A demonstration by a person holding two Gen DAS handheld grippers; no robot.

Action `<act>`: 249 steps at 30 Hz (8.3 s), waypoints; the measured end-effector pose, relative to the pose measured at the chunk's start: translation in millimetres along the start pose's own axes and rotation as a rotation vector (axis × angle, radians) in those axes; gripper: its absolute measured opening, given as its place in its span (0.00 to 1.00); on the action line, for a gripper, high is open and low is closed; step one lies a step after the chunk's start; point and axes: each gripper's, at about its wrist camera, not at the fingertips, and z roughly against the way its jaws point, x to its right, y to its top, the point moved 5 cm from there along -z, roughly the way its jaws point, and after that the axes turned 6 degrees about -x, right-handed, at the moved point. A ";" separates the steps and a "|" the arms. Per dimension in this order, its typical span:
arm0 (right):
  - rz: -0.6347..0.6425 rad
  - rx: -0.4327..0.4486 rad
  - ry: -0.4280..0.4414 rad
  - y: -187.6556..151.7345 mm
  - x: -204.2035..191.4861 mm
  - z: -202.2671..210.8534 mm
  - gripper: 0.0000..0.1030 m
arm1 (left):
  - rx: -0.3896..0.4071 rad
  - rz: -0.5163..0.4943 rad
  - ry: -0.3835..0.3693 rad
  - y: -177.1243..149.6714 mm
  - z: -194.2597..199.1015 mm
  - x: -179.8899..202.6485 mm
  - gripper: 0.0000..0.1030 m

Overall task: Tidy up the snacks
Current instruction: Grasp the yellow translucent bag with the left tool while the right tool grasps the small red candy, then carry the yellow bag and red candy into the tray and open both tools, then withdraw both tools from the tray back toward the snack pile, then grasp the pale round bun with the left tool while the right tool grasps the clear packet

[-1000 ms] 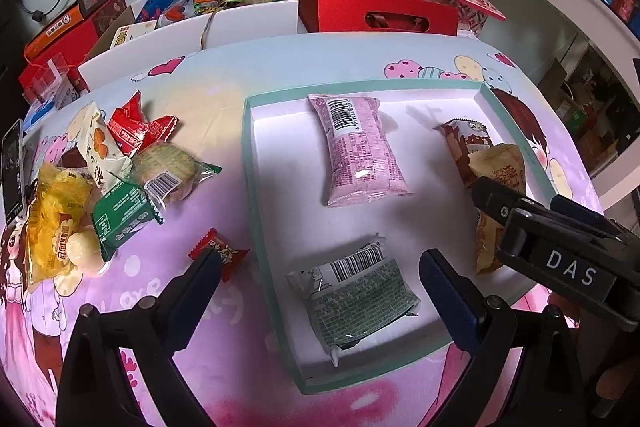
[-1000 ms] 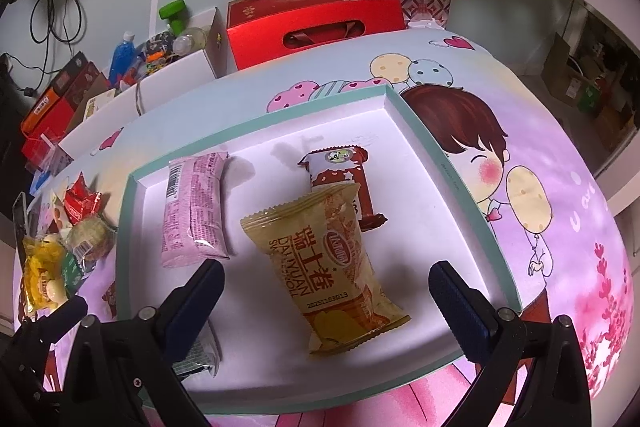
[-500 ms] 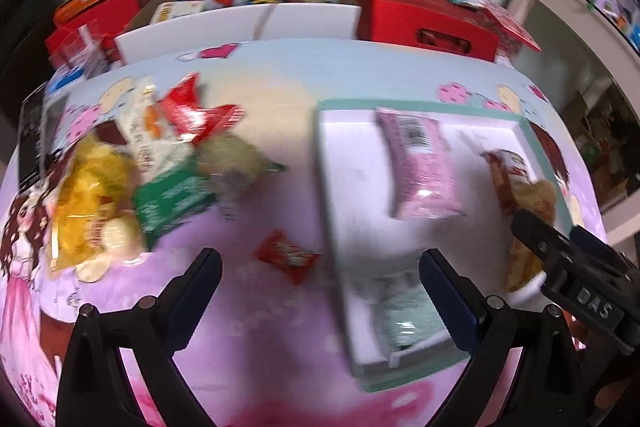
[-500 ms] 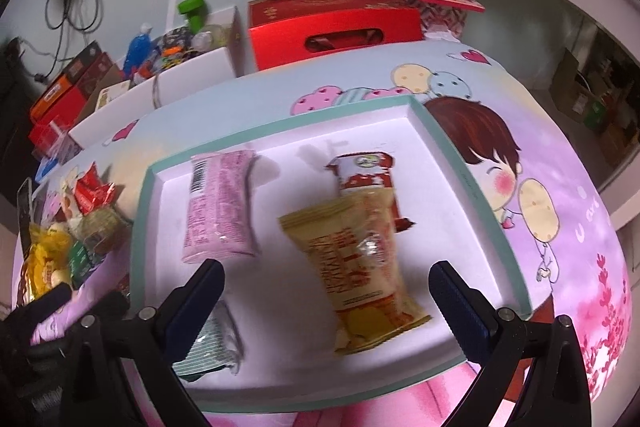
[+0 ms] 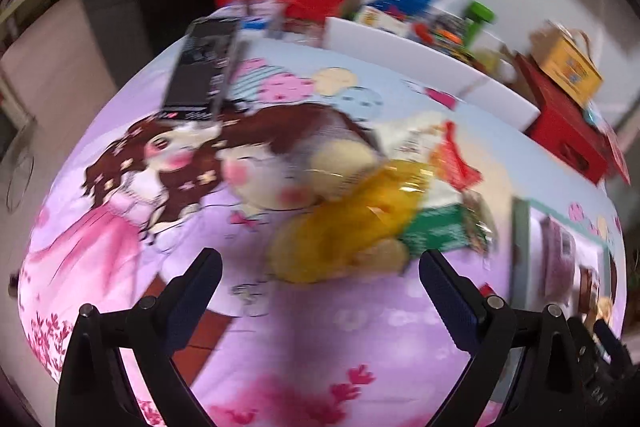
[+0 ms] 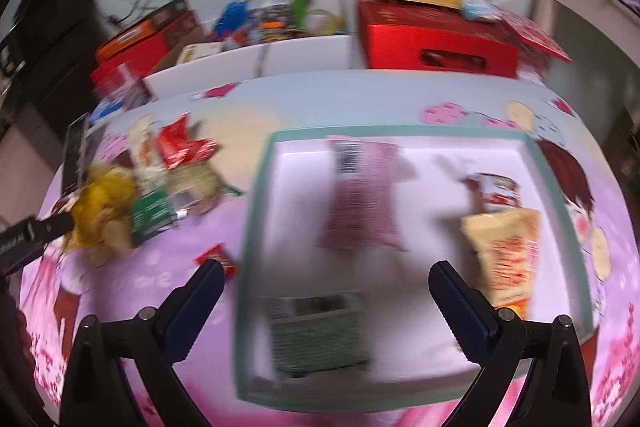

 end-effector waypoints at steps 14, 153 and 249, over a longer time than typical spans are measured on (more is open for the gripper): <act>0.166 -0.049 0.101 -6.9 -75.9 -31.4 0.98 | -0.033 0.049 -0.054 9.3 -10.5 -22.9 0.96; -0.359 0.008 0.073 4.5 149.4 7.7 0.20 | 0.019 -0.748 -0.269 -106.6 18.7 275.5 0.49; 0.172 0.027 0.163 27.2 -73.3 -23.8 1.00 | -0.042 0.148 -0.194 14.5 -32.5 -9.6 0.95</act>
